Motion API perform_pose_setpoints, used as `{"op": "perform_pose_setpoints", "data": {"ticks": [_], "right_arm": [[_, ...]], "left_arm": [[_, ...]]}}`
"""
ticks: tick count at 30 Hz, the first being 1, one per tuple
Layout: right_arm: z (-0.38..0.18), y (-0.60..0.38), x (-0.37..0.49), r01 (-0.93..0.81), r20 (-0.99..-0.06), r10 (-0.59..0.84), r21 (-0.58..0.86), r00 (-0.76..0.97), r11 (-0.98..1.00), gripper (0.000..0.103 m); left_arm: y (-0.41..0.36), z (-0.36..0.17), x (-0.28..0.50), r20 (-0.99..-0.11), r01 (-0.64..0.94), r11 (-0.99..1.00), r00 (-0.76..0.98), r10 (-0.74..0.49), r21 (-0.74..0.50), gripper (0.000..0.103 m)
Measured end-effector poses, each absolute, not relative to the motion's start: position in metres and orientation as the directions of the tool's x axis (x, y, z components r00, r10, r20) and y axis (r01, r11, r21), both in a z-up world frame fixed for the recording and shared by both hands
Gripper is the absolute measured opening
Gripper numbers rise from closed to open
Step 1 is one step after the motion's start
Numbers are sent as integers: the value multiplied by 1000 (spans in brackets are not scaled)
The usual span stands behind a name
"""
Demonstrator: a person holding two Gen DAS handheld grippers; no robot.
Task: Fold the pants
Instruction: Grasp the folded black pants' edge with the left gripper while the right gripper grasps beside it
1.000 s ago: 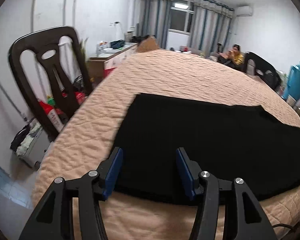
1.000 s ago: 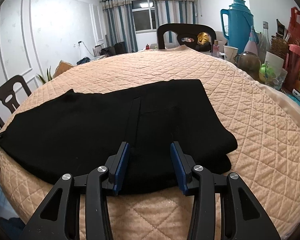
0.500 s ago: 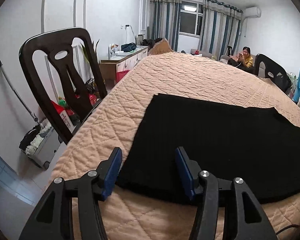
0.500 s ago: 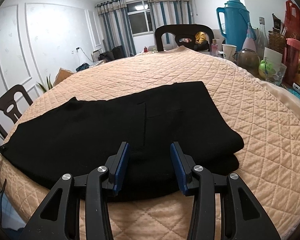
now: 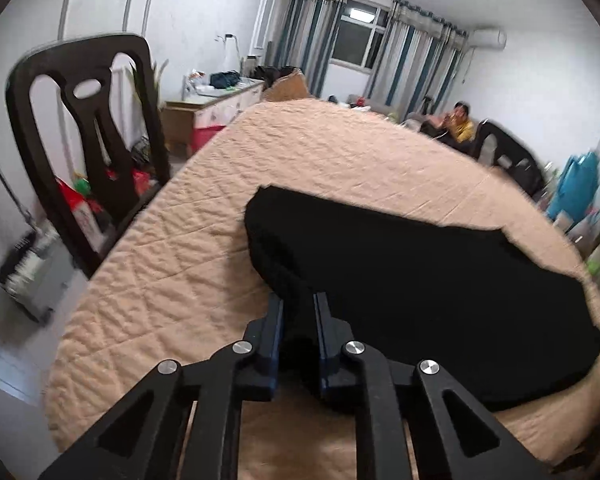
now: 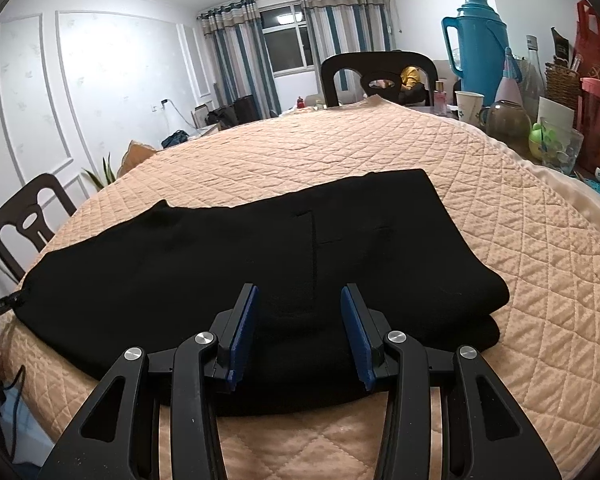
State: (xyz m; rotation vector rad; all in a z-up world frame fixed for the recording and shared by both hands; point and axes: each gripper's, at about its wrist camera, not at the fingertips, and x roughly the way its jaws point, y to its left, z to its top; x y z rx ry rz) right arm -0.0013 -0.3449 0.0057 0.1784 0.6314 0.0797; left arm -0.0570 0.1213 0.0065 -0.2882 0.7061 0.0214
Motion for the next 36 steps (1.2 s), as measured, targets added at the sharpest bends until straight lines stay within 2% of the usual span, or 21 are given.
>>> {"op": "perform_pose_setpoints", "data": {"ticks": [4,10,13,16,18,20,22,25,30,36], "right_arm": [[9,-341,-2,-41,-565,156,212,810,976,44],[11,-323,3,-105,-554,222,235,802,966,44],[9,-314,6,-137,-553,261,255,791,957,44],[8,-305,10,-179,-551,318,291,772,940,44],[7,-298,13,-211,-548,359,315,755,925,44],[7,-291,16,-239,-549,395,334,737,912,44],[5,-283,21,-270,-551,439,362,710,892,44],[4,-267,31,-331,-541,536,433,648,838,44],[-2,-229,53,-413,-550,653,507,520,756,44],[-9,-194,72,-436,-615,668,510,418,742,44]], "left_arm": [[112,24,-52,-592,-35,936,783,-192,-349,15],[45,42,-35,-542,172,898,746,-387,-404,15],[0,34,-25,-554,276,872,684,-474,-404,15],[-33,11,-13,-612,329,848,588,-528,-416,15],[-47,-2,-10,-650,340,851,549,-525,-400,15],[-44,4,-13,-635,357,840,549,-543,-410,19],[-39,9,-12,-622,359,827,545,-562,-433,28],[-31,15,-19,-595,368,821,566,-570,-436,35],[-5,23,-28,-534,350,812,620,-575,-468,39],[23,16,-28,-550,257,856,675,-491,-449,39]]}}
